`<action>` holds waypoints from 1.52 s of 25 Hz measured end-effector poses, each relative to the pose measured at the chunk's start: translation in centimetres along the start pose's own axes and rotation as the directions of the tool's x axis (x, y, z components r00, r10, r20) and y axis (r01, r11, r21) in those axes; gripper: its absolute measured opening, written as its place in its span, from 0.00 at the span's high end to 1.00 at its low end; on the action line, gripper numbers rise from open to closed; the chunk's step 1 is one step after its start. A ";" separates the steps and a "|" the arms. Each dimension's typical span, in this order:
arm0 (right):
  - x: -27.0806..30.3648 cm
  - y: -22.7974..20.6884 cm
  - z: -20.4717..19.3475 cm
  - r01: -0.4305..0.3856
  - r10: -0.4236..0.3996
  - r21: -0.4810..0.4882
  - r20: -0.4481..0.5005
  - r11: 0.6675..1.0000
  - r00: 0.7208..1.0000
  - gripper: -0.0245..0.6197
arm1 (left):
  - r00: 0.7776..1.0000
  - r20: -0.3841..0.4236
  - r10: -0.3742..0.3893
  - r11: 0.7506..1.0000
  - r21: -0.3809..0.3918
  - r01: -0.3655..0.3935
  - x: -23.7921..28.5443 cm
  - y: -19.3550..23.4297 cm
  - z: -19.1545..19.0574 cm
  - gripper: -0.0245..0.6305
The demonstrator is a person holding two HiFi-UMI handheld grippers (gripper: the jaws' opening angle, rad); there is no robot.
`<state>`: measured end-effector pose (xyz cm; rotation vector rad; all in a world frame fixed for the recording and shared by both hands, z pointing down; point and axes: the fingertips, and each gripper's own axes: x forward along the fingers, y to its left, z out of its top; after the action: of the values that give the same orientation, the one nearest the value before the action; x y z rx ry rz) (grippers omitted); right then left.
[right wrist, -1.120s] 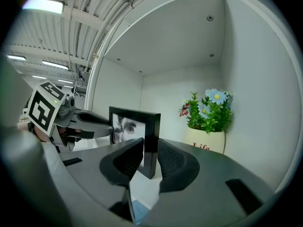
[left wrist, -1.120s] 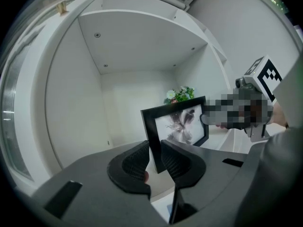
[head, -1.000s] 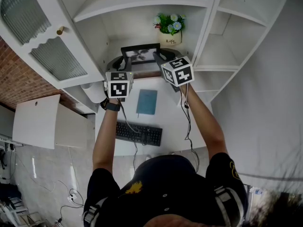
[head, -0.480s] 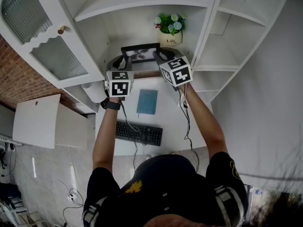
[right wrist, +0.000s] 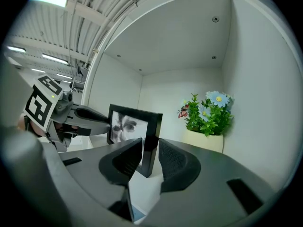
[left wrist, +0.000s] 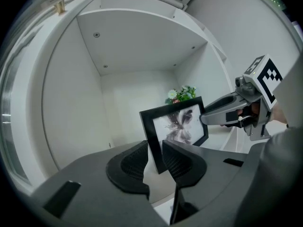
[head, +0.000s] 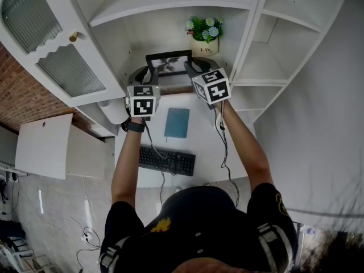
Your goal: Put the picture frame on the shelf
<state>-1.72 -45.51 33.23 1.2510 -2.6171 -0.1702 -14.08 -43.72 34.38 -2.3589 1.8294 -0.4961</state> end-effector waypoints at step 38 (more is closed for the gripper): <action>0.5 -0.2 -0.4 0.002 -0.002 -0.006 -0.001 1.000 1.000 0.81 | 1.000 0.004 -0.008 1.000 0.003 0.008 0.4 0.0 -0.3 0.81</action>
<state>-1.75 -46.00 33.68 1.2511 -2.6129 -0.1771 -14.11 -44.05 34.70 -2.3645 1.8167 -0.4950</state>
